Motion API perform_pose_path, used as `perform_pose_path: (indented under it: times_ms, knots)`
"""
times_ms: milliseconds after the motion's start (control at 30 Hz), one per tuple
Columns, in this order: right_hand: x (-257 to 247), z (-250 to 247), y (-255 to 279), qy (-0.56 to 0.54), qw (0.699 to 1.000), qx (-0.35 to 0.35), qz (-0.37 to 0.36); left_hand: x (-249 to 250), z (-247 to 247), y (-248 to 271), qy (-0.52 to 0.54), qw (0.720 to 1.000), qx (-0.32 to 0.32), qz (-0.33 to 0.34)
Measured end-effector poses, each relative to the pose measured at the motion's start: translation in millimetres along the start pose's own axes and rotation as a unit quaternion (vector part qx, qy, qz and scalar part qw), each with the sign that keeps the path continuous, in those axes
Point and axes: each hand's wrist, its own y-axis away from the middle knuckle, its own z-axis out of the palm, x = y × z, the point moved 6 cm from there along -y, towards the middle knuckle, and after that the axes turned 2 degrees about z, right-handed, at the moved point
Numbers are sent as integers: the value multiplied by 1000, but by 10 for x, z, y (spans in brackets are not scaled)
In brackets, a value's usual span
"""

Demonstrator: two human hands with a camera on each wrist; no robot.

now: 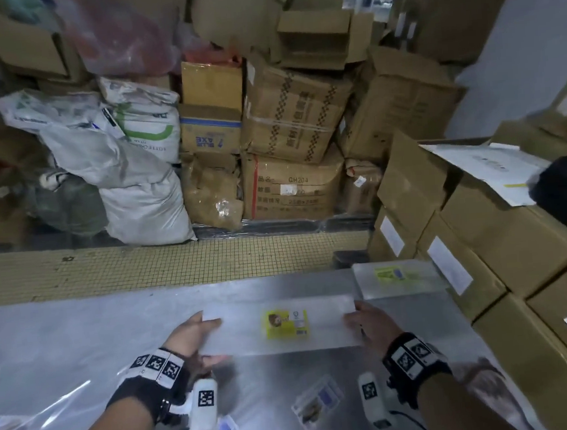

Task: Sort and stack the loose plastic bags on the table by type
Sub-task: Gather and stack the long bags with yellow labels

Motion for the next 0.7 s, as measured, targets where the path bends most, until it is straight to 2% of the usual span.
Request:
perform_pose_path:
  times_ms: [133, 400, 533, 700]
  knots:
    - [-205, -95, -391, 17, 1000, 10, 6, 175, 189, -266, -52, 998, 31, 29]
    - [-509, -125, -1084, 89, 995, 33, -27, 504, 373, -774, -116, 989, 87, 42]
    - [-516, -128, -1311, 135, 989, 56, -31, 505, 388, -976, -124, 986, 109, 36]
    - [-479, -119, -1467, 180, 981, 69, -25, 486, 375, -1075, -181, 970, 151, 63]
